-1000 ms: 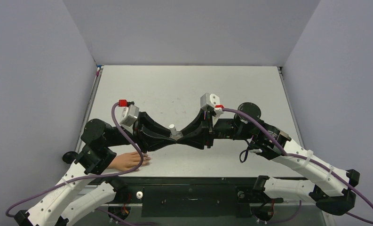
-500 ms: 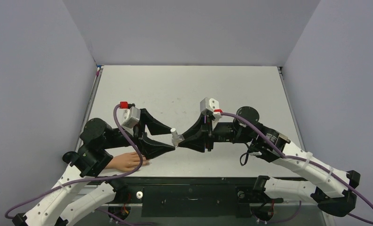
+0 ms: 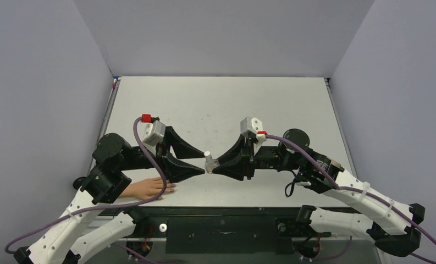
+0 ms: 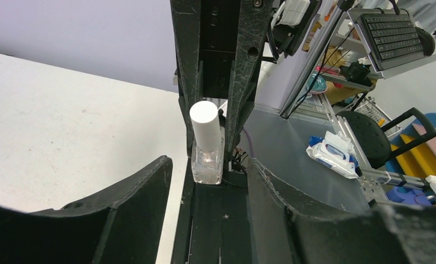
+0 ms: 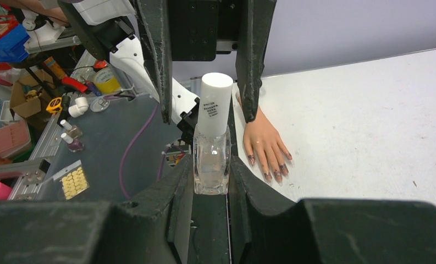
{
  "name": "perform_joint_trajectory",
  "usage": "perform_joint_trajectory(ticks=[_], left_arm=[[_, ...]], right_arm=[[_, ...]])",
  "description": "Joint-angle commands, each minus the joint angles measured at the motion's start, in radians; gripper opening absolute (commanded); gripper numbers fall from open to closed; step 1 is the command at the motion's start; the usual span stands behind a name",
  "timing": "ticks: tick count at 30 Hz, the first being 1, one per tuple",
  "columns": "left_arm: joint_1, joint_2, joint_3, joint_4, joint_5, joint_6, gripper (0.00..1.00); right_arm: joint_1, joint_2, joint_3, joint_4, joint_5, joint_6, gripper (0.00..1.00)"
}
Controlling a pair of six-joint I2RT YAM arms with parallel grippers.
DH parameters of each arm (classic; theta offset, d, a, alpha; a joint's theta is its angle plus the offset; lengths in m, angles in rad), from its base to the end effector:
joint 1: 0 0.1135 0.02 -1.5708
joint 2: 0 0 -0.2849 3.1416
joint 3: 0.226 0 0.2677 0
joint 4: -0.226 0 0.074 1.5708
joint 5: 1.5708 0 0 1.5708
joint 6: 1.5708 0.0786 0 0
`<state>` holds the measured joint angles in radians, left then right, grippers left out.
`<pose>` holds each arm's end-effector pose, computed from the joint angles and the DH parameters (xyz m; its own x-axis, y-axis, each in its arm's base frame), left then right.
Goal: Paint the nails
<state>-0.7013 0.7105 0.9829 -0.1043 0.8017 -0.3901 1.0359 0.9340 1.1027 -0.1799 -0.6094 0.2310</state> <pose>0.0904 -0.1503 0.4488 -0.2582 -0.1281 -0.9576 0.9642 0.0276 -0.2637 0.0817 0.2261 0.4439 -0.2339 -0.0264 -0.9719 -0.9694 -0.0702 0.2352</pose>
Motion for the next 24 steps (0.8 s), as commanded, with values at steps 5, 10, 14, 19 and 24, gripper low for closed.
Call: perform_joint_trajectory(ticks=[5, 10, 14, 19, 24], left_arm=[[-0.001, 0.048, 0.018, 0.159, 0.042, -0.074, 0.41], [-0.003, 0.047, 0.01, 0.184, 0.036, -0.084, 0.39], [-0.002, 0.046, -0.004, 0.213, 0.042, -0.102, 0.37], [-0.004, 0.05, -0.009, 0.225, 0.052, -0.112, 0.35], [-0.003, 0.062, -0.017, 0.24, 0.067, -0.127, 0.33]], right_arm=[[0.013, -0.007, 0.007, 0.075, -0.021, 0.007, 0.0], [0.014, 0.001, 0.004, 0.07, -0.022, 0.003, 0.0], [0.014, 0.0, 0.002, 0.066, -0.015, -0.003, 0.0], [0.015, 0.007, 0.002, 0.065, -0.016, -0.007, 0.0], [0.015, 0.01, 0.001, 0.067, -0.013, -0.017, 0.0]])
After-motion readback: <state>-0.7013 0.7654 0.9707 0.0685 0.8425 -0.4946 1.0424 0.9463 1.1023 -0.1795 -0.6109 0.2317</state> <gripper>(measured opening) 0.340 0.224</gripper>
